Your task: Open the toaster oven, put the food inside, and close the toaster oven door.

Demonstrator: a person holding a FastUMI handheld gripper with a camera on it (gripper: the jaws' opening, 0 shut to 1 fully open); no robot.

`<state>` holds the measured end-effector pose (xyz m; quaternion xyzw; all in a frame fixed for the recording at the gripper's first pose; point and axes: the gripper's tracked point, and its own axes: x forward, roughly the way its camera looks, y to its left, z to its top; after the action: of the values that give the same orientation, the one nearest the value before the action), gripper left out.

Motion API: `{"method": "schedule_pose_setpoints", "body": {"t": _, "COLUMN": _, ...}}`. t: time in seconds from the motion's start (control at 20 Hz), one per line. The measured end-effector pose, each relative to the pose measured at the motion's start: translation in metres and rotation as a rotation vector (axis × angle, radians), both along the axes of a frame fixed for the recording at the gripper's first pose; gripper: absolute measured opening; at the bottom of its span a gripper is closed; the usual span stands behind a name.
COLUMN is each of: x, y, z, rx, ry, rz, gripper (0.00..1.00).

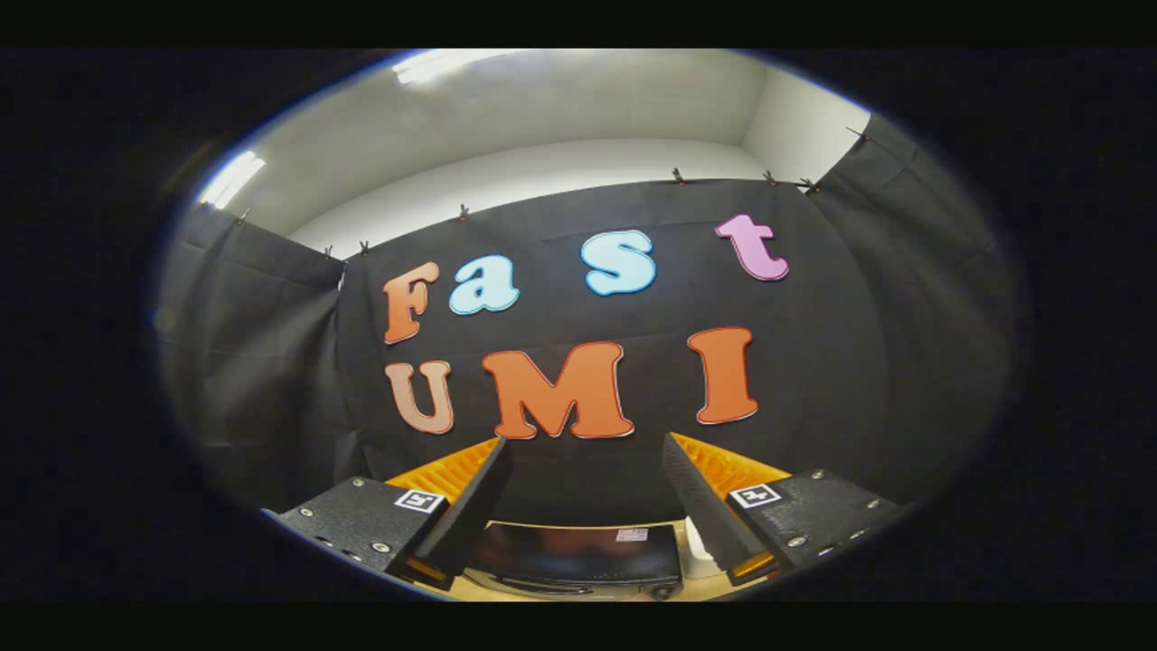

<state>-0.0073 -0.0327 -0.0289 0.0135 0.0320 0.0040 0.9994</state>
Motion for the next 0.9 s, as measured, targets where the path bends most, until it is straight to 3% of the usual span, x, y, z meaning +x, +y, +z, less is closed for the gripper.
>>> {"method": "schedule_pose_setpoints", "body": {"t": 0.4, "x": -0.004, "y": 0.005, "z": -0.033, "rx": -0.008, "ry": -0.029, "rz": -0.001, "gripper": 0.98}}
{"method": "schedule_pose_setpoints", "body": {"t": 0.75, "x": -0.012, "y": 0.056, "z": -0.148, "rx": 0.009, "ry": 0.206, "rz": 0.103, "gripper": 0.99}}
{"method": "schedule_pose_setpoints", "body": {"t": 0.9, "x": -0.011, "y": 0.064, "z": -0.204, "rx": -0.034, "ry": 0.307, "rz": 0.112, "gripper": 0.99}}
